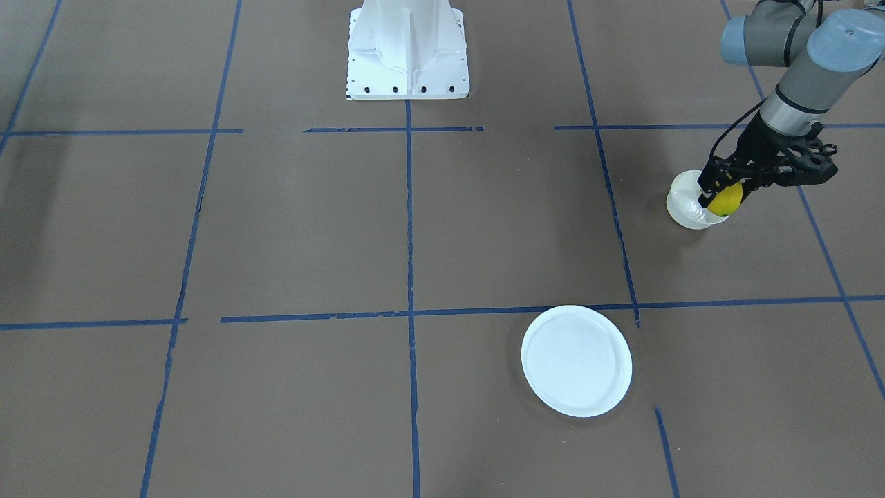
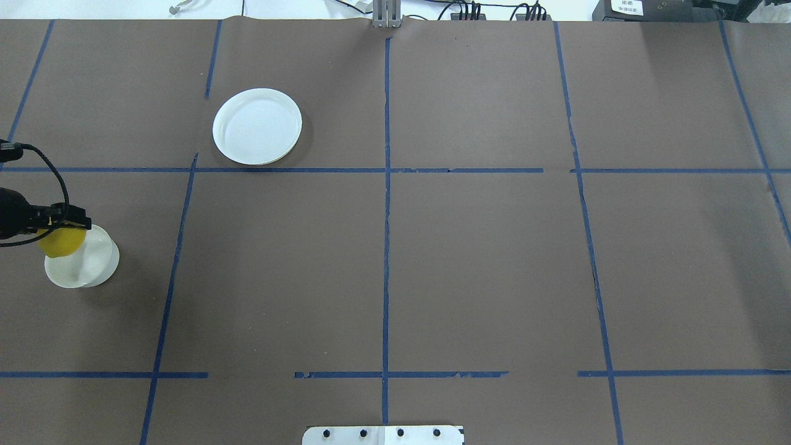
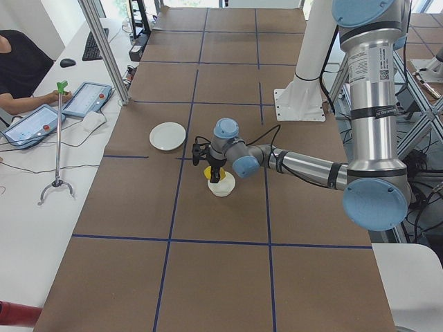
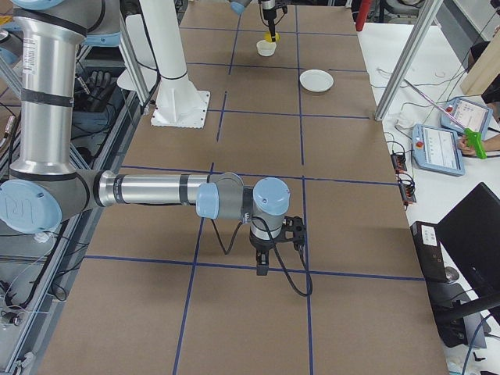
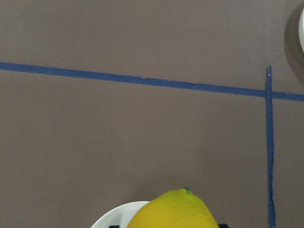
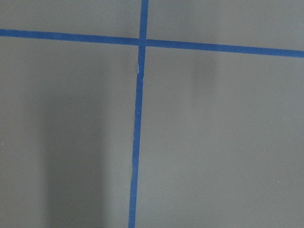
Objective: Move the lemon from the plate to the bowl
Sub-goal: 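Lower the lemon into the bowl and open the left gripper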
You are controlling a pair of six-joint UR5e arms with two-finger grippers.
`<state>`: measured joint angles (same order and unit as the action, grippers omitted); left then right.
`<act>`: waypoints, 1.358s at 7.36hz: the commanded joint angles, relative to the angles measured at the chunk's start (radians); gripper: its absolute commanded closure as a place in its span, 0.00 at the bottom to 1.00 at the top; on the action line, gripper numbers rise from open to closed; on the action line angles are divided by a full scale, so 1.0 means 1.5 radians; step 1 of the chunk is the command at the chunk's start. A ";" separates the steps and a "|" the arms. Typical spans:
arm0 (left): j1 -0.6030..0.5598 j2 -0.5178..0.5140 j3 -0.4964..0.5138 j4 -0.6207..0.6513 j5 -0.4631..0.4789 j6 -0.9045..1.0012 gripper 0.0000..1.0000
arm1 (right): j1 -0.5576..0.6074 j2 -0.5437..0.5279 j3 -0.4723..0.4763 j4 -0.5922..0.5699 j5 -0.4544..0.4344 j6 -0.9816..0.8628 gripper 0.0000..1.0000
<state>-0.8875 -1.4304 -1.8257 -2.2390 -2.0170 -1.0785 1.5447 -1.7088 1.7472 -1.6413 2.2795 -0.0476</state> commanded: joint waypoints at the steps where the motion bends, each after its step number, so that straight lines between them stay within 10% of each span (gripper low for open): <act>1: 0.010 0.002 0.012 -0.025 0.002 -0.003 0.92 | 0.000 0.000 0.000 0.000 0.000 0.000 0.00; 2: 0.012 0.002 0.012 -0.024 0.001 0.001 0.01 | 0.000 0.000 0.000 0.000 0.000 0.000 0.00; 7: 0.000 0.015 -0.020 -0.017 -0.076 0.084 0.00 | 0.000 0.000 0.000 0.000 0.000 0.000 0.00; 10: -0.142 -0.048 -0.024 0.180 -0.145 0.368 0.00 | 0.000 0.000 0.000 0.000 0.000 0.000 0.00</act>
<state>-1.0073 -1.4521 -1.8593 -2.1170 -2.1790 -0.7191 1.5447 -1.7089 1.7472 -1.6414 2.2795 -0.0476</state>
